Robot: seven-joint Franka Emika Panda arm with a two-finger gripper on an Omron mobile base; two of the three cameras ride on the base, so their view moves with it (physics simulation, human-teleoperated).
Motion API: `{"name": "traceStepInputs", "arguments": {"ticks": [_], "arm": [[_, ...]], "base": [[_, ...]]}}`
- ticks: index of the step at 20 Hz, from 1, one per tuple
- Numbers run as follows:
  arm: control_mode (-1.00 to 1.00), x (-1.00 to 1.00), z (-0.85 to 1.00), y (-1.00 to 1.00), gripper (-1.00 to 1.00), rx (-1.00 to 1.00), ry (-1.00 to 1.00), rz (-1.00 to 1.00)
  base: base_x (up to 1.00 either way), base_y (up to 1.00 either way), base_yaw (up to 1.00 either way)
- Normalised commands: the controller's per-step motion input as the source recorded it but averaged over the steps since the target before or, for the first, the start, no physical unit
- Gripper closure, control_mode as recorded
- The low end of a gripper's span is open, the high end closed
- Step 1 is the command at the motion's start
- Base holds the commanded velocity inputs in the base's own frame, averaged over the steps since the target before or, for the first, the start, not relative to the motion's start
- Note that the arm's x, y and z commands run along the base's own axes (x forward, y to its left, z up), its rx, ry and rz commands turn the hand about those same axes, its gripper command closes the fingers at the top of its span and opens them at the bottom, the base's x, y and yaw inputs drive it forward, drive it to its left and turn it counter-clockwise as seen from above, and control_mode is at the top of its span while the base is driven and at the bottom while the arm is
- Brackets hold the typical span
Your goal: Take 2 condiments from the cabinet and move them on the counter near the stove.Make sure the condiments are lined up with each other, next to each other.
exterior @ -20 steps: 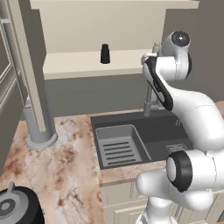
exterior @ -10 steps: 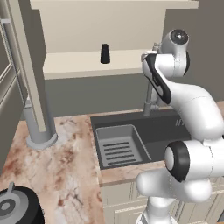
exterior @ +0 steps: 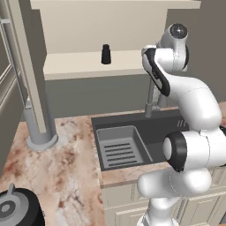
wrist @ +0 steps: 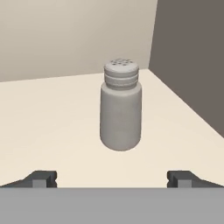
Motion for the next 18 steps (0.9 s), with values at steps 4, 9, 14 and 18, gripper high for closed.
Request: {"name": "traceStepInputs", "arguments": {"ticks": [4,9,14,18], "arm": [[-1.0,0.31,0.04,-0.01,-1.0,0.0,-0.01,0.0],[-1.0,0.31,0.0,-0.03,-1.0,0.0,0.0,0.0],[-1.0,0.19,0.0,-0.08,-1.0,0.0,0.0,0.0],[-1.0,0.02,0.0,-0.15,-1.0,0.0,-0.01,0.0]], "base": [[0.0,0.0,0.0],[0.0,0.0,0.0],[0.0,0.0,0.0],[0.0,0.0,0.0]]}}
